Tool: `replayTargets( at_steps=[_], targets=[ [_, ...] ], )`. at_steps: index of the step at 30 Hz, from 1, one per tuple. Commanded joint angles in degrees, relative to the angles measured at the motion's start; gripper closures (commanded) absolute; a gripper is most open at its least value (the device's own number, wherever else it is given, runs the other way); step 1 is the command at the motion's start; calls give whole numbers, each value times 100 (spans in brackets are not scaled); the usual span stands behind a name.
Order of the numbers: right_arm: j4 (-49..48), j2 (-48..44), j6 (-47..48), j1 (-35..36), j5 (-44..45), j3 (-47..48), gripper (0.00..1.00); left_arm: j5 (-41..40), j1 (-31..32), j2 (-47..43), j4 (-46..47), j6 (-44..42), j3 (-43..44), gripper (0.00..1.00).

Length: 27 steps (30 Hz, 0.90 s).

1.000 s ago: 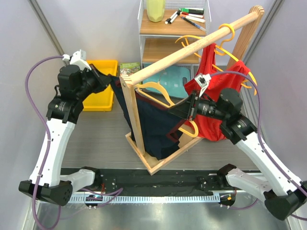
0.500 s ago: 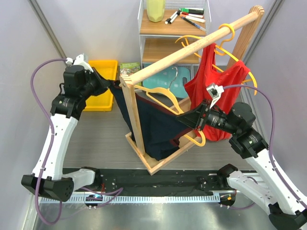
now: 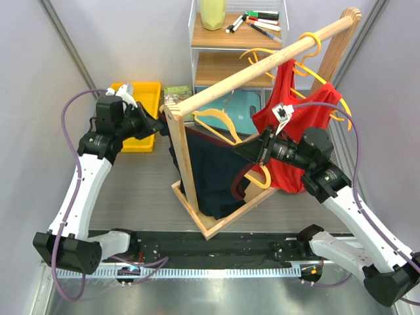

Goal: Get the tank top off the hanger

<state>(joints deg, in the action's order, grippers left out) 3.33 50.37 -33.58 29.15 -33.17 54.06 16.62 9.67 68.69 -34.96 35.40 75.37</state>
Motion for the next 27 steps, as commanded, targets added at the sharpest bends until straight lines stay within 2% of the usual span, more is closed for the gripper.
replayTargets(
  at_steps=[1,5,10,15,16,17,18,19,25,27],
  targets=[
    [-965,87,-43,30,197,482,99,395,-44,-136,104,-173,74,100],
    [-1308,70,-210,21,354,465,99,342,-36,-241,147,-156,-136,100],
    [-1423,210,-306,30,416,491,99,895,-27,-215,340,-24,-418,100],
    [-1397,289,-263,30,487,465,99,1027,-27,-294,525,55,-559,100],
    [-1379,350,-245,21,426,482,99,1027,-27,-312,491,29,-541,95],
    [-1353,377,-228,21,390,491,99,1027,-35,-321,455,-41,-463,79],
    [-1283,412,-193,30,373,517,99,1036,-27,-338,333,-85,-410,59],
    [-1256,456,-123,21,355,518,99,1097,-27,-425,297,-138,-357,47],
    [-1019,789,220,30,242,667,99,676,-35,-1102,226,-16,-41,43],
    [-1115,904,291,21,83,746,99,772,-27,-1156,427,429,12,35]
  ],
)
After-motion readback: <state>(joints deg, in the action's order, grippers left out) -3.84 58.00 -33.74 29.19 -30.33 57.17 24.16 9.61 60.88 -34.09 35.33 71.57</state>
